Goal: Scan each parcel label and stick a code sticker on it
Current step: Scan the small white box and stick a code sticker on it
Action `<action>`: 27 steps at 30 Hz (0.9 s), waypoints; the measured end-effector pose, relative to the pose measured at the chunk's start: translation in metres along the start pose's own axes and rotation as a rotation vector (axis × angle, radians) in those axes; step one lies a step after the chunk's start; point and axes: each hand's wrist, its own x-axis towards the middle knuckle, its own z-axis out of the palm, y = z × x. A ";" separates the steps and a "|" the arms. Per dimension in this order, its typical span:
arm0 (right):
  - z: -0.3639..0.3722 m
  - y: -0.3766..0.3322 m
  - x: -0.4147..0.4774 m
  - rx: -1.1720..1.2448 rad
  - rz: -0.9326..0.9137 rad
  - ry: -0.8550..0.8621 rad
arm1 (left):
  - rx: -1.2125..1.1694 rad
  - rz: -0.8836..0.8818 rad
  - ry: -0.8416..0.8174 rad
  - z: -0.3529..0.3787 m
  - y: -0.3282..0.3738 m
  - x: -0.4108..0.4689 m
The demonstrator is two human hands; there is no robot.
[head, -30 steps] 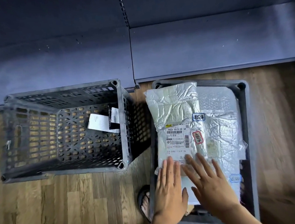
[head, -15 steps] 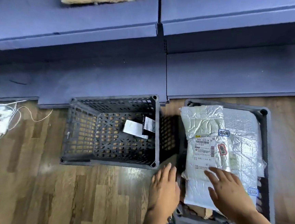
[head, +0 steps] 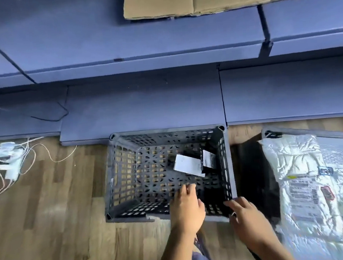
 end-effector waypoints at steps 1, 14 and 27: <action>0.004 -0.012 0.006 0.021 0.019 -0.015 | 0.019 0.011 -0.021 -0.006 -0.009 0.004; 0.042 -0.050 0.078 0.122 0.095 -0.163 | 0.324 0.121 -0.031 -0.002 -0.083 0.098; 0.164 0.000 0.187 0.135 0.084 -0.271 | 0.643 0.383 -0.087 0.151 -0.112 0.249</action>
